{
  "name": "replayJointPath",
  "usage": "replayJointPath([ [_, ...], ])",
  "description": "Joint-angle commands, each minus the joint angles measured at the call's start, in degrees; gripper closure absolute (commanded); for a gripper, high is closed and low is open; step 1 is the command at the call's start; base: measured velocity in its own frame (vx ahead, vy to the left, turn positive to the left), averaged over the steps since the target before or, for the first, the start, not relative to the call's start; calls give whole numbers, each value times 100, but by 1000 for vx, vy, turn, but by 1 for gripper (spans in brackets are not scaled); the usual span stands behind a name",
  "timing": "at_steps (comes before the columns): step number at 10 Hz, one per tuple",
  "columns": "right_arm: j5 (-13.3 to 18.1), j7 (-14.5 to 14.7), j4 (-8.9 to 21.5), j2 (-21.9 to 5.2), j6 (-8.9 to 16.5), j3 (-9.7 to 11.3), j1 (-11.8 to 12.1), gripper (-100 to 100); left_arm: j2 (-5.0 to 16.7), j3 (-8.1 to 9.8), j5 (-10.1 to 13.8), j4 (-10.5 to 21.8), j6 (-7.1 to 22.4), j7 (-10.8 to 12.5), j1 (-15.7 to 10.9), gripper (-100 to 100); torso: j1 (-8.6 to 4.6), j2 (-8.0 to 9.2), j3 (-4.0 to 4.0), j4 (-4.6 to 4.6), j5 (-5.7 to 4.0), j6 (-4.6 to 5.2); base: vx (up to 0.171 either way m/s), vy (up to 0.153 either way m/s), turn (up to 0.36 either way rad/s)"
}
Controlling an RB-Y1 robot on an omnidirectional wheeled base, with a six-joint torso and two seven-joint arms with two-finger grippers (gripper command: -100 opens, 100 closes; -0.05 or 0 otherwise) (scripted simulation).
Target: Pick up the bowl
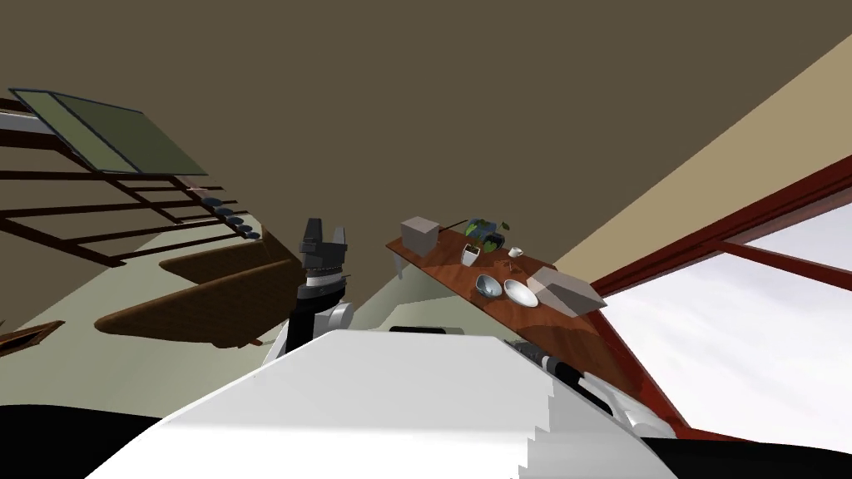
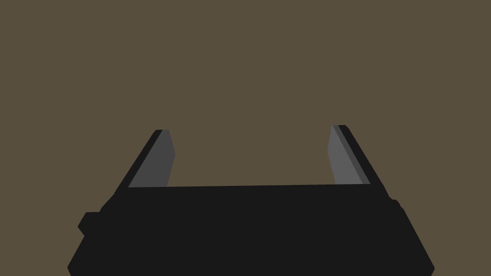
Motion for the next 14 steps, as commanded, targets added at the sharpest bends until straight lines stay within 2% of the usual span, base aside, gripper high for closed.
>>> replayJointPath([
  [1, 150, 120, 286, -233, 21, 45, 11, -100, 0, 0, 0, 0, 0, 0, 0, 0, 0, 0, 0, 0, 0, 0, 112, 90, 264],
  [2, 257, 170, 578, -388, 24, 88, -17, -100, 0, 0, 0, 0, 0, 0, 0, 0, 11, -19, -11, -4, 2, -2, 120, 96, 237],
  [3, 257, 170, 703, -388, 24, 88, -17, -100, 0, 0, 0, 0, 0, 0, 1, 0, 15, -25, -15, -6, 3, 0, 83, 77, 79],
  [4, 257, 170, 703, -388, 24, 88, -17, -100, 0, 0, 0, -1, 0, 0, 1, 0, 13, -14, -9, -4, 3, 5, 35, 40, -20],
  [6, 459, 257, 1146, -664, 31, 155, -66, -100, 0, 0, 0, 0, 0, 0, 0, 0, 1, -1, -1, 0, 0, 0, 79, 55, 186],
  [7, 459, 257, 996, -664, 31, 155, -66, -100, 0, 0, 0, 0, 0, 0, 1, 0, 7, -13, -8, -3, 2, 1, 89, 43, 53],
  [8, 459, 257, 1216, -664, 31, 155, -66, -100, 0, 1, 0, -1, 0, 0, 1, 0, 2, -13, -8, -4, -2, 4, 38, 16, -20],
  [9, 459, 257, 1216, -664, 31, 155, -66, -100, 0, 1, 0, 0, 0, 0, 1, 0, -7, 4, 1, -1, -2, 7, 1, -4, -15],
  [10, 552, 294, 1440, -780, 36, 180, -88, -100, 0, 1, 0, 0, 0, 0, 0, 0, -15, 18, 9, 2, -5, 6, 40, 17, 148],
  [11, 552, 294, 1156, -780, 36, 180, -88, -100, 0, 0, 0, 0, 0, 0, 0, 0, -10, 10, 6, 2, -2, 2, 54, 21, 71],
  [12, 552, 294, 1382, -780, 36, 180, -88, -100, 0, 1, 0, 0, 0, 0, 1, 0, -8, 4, 1, 0, -5, 4, 30, 12, -10],
  [14, 552, 294, 1387, -780, 36, 180, -88, -100, 0, 1, 0, 0, 0, 0, 0, 0, -13, 19, 10, 3, -5, 7, 4, 1, -8],
])
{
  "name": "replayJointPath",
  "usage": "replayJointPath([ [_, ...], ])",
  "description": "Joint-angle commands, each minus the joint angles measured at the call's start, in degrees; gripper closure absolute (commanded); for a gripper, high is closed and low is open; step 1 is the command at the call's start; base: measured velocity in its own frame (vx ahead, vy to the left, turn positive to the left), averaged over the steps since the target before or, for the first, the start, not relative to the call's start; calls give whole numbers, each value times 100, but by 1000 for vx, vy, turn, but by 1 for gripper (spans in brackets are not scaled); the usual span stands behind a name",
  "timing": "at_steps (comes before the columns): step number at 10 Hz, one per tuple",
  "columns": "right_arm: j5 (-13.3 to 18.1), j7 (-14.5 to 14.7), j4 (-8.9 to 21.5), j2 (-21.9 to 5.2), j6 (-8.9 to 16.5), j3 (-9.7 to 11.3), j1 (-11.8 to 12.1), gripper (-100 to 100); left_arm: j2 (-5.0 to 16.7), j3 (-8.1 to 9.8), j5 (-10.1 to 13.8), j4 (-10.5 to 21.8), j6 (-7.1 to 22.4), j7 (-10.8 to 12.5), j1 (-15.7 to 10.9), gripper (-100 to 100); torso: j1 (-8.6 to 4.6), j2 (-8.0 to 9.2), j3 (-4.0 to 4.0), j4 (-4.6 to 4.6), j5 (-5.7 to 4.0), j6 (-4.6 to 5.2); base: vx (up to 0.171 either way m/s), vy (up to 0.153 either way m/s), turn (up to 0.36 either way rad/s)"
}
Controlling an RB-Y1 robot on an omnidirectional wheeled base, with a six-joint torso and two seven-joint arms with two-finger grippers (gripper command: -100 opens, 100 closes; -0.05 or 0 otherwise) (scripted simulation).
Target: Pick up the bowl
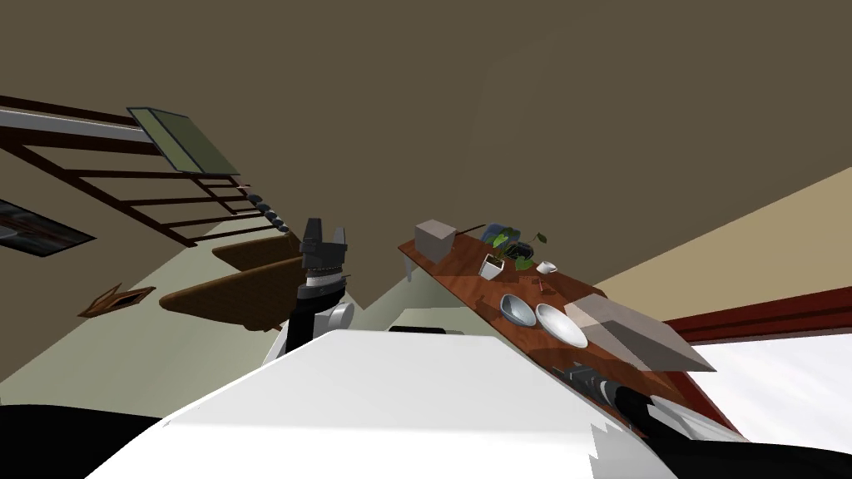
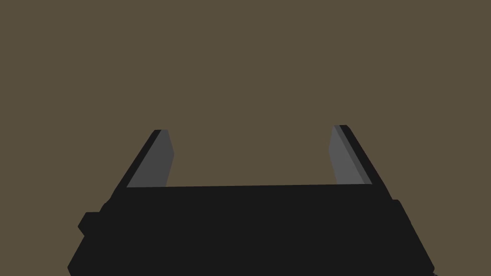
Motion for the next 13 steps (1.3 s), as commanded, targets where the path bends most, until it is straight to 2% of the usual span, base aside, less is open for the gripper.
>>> replayJointPath([
  [1, 11, 48, 178, 45, -83, 3, -63, -100, 0, 0, 0, 0, 0, 0, 0, 0, 0, 0, 0, 0, 0, 0, -6, -2, 3],
  [2, 98, 81, 380, -53, -79, 23, -85, -100, 0, 0, 0, 0, 0, 0, 0, 0, -1, 2, 1, 1, 0, 1, 38, 26, 131],
  [3, 98, 81, 271, -53, -79, 23, -85, -100, 0, 0, 0, 0, 0, 0, 0, 0, 8, -11, -5, -1, 4, -5, 60, 15, 65],
  [5, 178, 109, 514, -129, -75, 40, -106, -100, 0, 0, 0, 0, 0, 0, 1, 0, 1, -16, -9, -4, 1, 1, 54, 3, 60],
  [6, 178, 109, 306, -129, -75, 40, -106, -100, 0, 0, 0, 0, 0, 0, 0, 0, 3, -24, -13, -4, 3, -6, 66, 9, 59],
  [10, 251, 133, 710, -182, -72, 54, -127, -100, 0, 0, 0, 0, 0, 0, 0, 0, 1, 3, 1, 1, 0, 1, 17, 3, 22],
  [11, 251, 133, 553, -182, -72, 54, -127, -100, 0, 0, 0, 0, 0, 0, 0, 0, 3, -12, -6, -2, 2, -3, 63, -4, 59],
  [13, 315, 153, 837, -210, -71, 67, -148, -100, 0, 0, 0, 0, 0, 0, 1, 0, 0, -14, -8, -3, 0, 1, 37, 0, 43],
])
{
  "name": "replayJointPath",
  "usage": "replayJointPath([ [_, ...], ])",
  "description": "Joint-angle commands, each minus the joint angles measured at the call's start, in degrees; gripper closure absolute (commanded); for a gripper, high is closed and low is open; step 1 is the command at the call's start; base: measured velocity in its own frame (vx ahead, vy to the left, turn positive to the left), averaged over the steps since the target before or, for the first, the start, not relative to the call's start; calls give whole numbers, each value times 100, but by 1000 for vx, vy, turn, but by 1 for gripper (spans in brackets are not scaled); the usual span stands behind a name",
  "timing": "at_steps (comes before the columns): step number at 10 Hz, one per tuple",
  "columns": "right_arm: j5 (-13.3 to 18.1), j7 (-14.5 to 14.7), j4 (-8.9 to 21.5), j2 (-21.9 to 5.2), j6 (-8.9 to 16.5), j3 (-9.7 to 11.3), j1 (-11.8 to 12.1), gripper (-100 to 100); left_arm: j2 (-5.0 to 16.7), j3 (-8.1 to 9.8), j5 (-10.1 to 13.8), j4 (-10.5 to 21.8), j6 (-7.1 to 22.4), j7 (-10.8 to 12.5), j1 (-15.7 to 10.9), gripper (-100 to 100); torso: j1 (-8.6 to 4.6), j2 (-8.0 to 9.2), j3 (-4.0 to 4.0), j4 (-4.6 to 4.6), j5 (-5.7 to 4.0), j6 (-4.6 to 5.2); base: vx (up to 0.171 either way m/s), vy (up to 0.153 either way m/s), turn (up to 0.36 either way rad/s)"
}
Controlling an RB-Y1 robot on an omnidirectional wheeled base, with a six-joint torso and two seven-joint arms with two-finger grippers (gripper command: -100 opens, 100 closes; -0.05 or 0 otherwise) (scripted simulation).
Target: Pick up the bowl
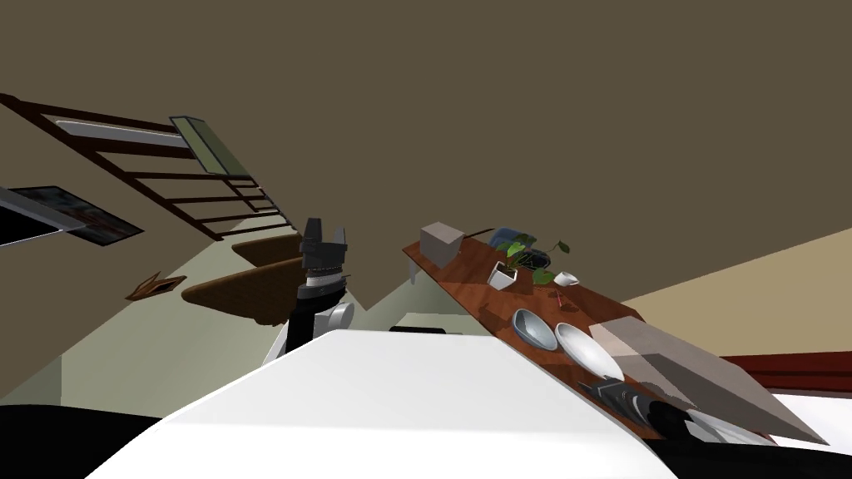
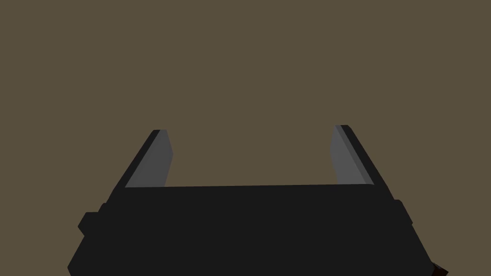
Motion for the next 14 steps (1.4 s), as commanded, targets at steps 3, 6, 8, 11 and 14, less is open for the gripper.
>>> replayJointPath([
  [3, 102, 26, 269, -6, -36, 36, -87, -100, 0, 0, 0, 0, 0, 0, 0, 0, -3, 1, 0, 0, -1, 3, 49, -8, 46],
  [6, 210, 50, 424, 70, -47, 72, -123, -100, 0, 0, 0, 0, 0, 0, 0, 0, -3, 4, 2, 0, -2, 3, 65, -18, 72],
  [8, 174, 58, 419, 59, -72, 60, -142, 0, 0, 1, 0, 0, 0, 0, 1, 0, -9, -13, -9, -4, -3, 3, 41, -16, 26],
  [11, 782, -396, -139, 122, 90, -386, 81, -100, 0, 0, 0, 0, 0, 0, 0, 0, -8, 8, 4, 1, -3, 4, 38, -27, -107],
  [14, 1252, -622, -414, 155, 171, -608, 192, -100, 0, 0, 0, 0, 0, 0, 0, 0, -6, 8, 4, 1, -3, 2, 32, -24, -58],
])
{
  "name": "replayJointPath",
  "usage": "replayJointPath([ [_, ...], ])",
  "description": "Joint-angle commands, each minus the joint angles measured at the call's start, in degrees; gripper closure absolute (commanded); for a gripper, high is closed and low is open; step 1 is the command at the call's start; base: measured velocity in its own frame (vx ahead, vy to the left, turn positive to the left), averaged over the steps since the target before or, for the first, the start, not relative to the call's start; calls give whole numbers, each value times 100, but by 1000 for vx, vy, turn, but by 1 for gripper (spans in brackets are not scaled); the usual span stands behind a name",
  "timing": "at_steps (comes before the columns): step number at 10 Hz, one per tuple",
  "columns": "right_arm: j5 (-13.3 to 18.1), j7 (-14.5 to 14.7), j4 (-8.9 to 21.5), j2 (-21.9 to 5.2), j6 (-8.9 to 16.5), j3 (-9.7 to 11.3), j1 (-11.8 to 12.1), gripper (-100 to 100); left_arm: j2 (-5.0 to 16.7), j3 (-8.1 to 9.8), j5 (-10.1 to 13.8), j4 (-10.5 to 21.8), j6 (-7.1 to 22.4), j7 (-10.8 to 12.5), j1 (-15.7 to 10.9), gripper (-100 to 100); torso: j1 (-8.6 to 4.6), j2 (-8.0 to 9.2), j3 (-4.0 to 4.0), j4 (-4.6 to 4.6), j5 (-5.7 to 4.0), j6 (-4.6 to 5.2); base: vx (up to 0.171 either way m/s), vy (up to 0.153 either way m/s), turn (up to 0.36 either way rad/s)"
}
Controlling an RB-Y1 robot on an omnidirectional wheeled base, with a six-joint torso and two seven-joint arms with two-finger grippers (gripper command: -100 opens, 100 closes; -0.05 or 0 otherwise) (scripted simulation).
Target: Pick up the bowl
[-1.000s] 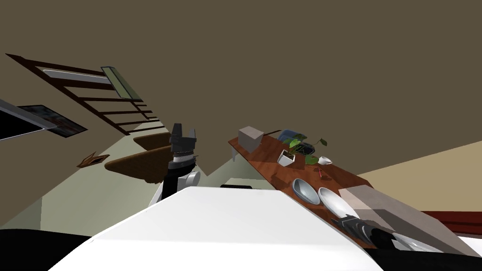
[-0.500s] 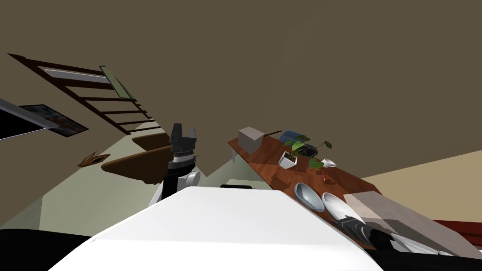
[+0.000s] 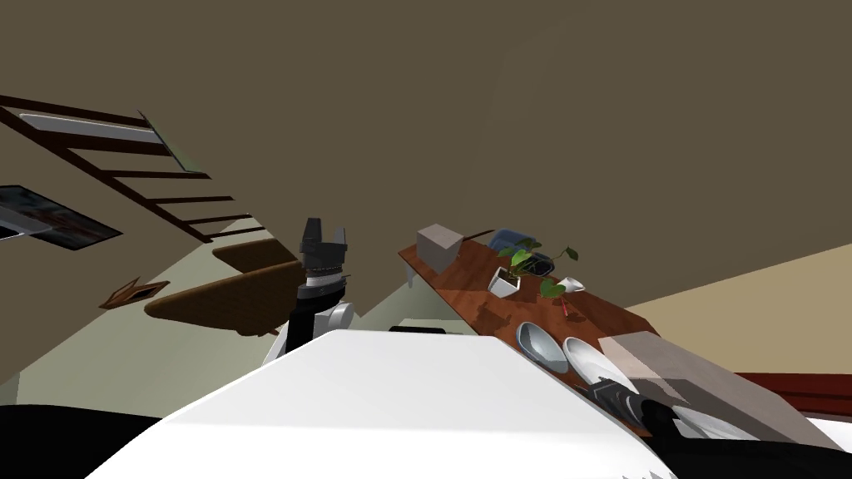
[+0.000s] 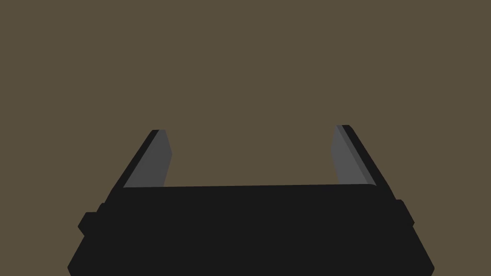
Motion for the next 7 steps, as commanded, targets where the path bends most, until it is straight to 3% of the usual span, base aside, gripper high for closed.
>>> replayJointPath([
  [1, 286, -104, -54, 52, 29, -98, -7, -100, 0, 0, 0, 0, 0, 0, 0, 0, 0, 0, 0, 0, 0, 0, 31, -21, -81],
  [2, 343, -104, -54, 52, 29, -98, -7, -100, 0, 0, 0, 0, 0, 0, -1, 0, 2, -1, -1, 0, -1, -4, 15, -3, 11],
  [3, 570, -330, -270, 84, 110, -321, 105, -100, 0, -1, 0, 0, 0, 0, -1, 0, 7, 2, 1, 0, 1, -5, 33, -26, -122],
  [5, 773, -330, -332, 84, 110, -321, 105, -100, 0, 0, 0, 0, 0, 0, -1, 0, 2, -1, -1, 0, 0, -5, 26, -14, -32],
  [6, 1002, -557, -596, 116, 190, -544, 216, -100, 0, -1, 0, 0, 0, 0, -1, 0, 6, 2, 1, 0, 1, -6, 39, -17, -110],
  [7, 1175, -557, -610, 116, 190, -544, 216, -100, 0, 0, 0, 0, 0, 0, 0, 0, 4, -2, -1, 0, 1, -2, 35, -19, -78],
])
